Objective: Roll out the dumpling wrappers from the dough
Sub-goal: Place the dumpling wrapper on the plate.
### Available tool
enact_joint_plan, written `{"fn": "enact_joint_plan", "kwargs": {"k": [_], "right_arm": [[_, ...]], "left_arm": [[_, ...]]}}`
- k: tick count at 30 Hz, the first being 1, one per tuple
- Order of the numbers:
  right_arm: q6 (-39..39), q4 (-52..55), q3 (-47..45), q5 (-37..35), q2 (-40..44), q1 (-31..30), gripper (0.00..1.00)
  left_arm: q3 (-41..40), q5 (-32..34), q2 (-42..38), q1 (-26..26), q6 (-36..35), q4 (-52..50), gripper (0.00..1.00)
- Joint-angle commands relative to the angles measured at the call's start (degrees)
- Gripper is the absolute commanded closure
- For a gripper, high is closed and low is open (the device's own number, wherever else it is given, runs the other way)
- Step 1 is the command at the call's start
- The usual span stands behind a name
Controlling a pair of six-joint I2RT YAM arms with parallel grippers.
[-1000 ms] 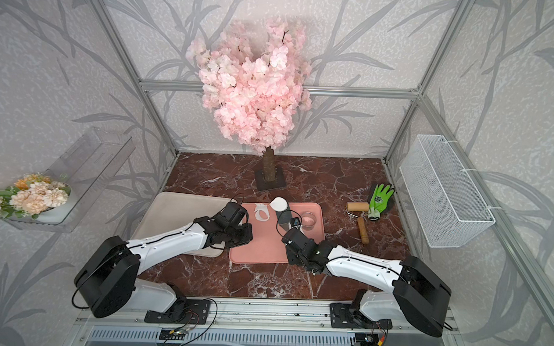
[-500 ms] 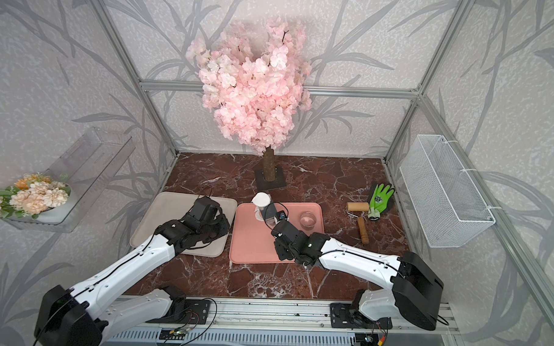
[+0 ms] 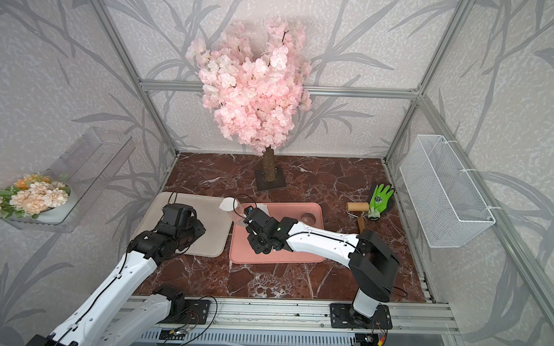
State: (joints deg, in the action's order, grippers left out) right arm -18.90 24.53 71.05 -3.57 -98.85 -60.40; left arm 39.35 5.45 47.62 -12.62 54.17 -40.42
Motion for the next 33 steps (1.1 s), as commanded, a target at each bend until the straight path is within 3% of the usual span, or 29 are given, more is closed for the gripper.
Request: {"fn": "enact_joint_plan", "kwargs": {"k": [1,6,15,24,33], "right_arm": [[3.2,3.4,6.1,2.2,-4.3,-0.6,1.0],[6.2,9.6,15.3,1.0,-11.2,-1.6,1.0],[14.5,16.4,26.7,-12.9,-20.3,-6.3,1.0],[22.6,15.2,30.1,-27.7,-24.0,-8.7,1.0],[27.1,13.6,30.4,-31.4,-25.7,-9.3,1.0]], "left_arm": [[-0.9,0.6,-1.0,2.4,0.2,-1.9,0.7],[-1.5,-0.9,-2.3,6.0,-1.2,-1.3,0.69],[-3.6,-3.3,-3.9,10.8,-3.2,-1.1,0.69],[-4.5,-5.3,-4.3,13.9,-4.8,-1.0,0.68],[-5.2,-6.5,-4.2,14.4,-4.9,-0.3,0.68]]}}
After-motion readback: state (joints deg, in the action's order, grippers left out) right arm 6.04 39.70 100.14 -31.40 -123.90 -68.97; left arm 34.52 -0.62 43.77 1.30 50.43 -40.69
